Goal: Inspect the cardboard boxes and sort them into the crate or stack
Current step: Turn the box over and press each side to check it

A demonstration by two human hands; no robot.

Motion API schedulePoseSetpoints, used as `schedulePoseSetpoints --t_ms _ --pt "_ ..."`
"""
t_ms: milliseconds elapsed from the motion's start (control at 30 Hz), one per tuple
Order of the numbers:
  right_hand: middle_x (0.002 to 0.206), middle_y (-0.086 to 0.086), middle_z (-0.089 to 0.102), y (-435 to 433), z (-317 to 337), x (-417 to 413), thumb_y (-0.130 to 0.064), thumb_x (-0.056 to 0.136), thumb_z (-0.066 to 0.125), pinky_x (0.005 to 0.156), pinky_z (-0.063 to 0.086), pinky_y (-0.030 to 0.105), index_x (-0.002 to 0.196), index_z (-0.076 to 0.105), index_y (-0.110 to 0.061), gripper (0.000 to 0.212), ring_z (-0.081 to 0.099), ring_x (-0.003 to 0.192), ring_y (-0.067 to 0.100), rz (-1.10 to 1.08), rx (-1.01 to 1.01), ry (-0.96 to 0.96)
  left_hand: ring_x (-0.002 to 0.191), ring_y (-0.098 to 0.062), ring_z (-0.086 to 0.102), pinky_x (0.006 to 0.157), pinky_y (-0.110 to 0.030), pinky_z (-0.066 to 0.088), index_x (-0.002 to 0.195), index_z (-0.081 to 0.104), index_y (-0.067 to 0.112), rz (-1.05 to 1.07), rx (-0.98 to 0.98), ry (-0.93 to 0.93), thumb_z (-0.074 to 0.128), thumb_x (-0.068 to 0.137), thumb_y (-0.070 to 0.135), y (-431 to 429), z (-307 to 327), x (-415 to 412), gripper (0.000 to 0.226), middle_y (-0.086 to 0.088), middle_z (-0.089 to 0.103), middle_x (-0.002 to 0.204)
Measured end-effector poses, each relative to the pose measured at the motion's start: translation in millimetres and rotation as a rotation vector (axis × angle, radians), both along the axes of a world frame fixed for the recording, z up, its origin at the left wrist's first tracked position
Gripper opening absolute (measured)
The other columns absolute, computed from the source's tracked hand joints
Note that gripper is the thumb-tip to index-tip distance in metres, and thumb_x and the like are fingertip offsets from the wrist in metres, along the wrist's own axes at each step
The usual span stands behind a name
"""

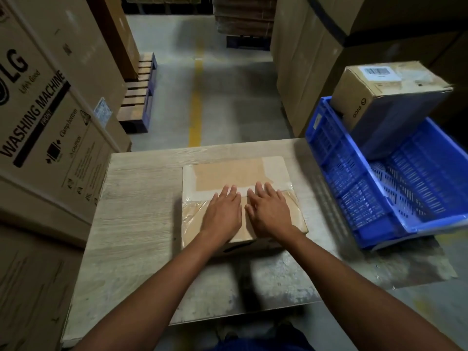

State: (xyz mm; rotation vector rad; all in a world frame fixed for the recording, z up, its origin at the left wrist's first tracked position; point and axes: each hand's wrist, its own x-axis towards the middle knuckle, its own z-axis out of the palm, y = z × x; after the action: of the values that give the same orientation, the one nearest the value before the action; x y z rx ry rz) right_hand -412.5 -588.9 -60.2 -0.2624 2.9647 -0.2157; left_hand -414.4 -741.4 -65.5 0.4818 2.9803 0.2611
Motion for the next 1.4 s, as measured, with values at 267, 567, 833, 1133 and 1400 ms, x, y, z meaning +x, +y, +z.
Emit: schedulePoseSetpoints --t_ms 267,567,833,1133,1400 --pt "0.146 0.014 0.052 30 -8 39 -0.044 0.094 0.037 0.107 0.043 0.048 0.129 0.063 -0.017 0.05 0.045 0.138 0.036 0.018 -0.121 0.108 0.147 -0.027 0.03 0.118 -0.042 0.025 0.141 0.052 0.015 -0.162 0.11 -0.003 0.043 0.097 0.019 7 4 38 0.045 -0.007 0.038 0.156" --pt "0.146 0.011 0.055 40 -17 60 -0.047 0.099 0.036 0.108 0.041 0.049 0.13 0.065 -0.02 0.051 0.046 0.139 0.032 0.001 -0.176 0.139 0.147 -0.026 0.029 0.118 -0.041 0.025 0.144 0.049 0.017 -0.112 0.089 0.008 0.043 0.098 0.021 20 1 48 0.046 -0.006 0.037 0.157" --pt "0.147 0.012 0.053 53 -15 76 -0.036 0.095 0.04 0.113 0.037 0.043 0.138 0.059 -0.011 0.053 0.047 0.138 0.028 -0.158 -0.23 0.243 0.148 -0.027 0.027 0.12 -0.045 0.022 0.149 0.041 0.011 -0.246 0.148 -0.021 0.021 0.092 0.029 64 10 48 0.063 -0.007 0.036 0.157" --pt "0.146 0.008 0.049 63 -6 12 -0.038 0.094 0.026 0.102 0.045 0.044 0.136 0.052 -0.013 0.056 0.043 0.138 0.029 -0.024 -0.038 0.081 0.15 -0.025 0.021 0.121 -0.048 0.012 0.153 0.031 0.01 -0.115 0.043 0.02 0.019 0.096 0.029 74 7 9 0.061 -0.008 0.026 0.162" --pt "0.125 0.004 0.06 63 1 -10 -0.038 0.094 0.032 0.09 0.043 0.04 0.115 0.062 -0.017 0.042 0.054 0.116 0.026 0.013 0.06 0.129 0.133 -0.024 0.042 0.108 -0.043 0.032 0.137 0.052 0.017 -0.134 0.023 0.054 0.037 0.095 0.023 73 8 -13 0.045 -0.005 0.044 0.152"
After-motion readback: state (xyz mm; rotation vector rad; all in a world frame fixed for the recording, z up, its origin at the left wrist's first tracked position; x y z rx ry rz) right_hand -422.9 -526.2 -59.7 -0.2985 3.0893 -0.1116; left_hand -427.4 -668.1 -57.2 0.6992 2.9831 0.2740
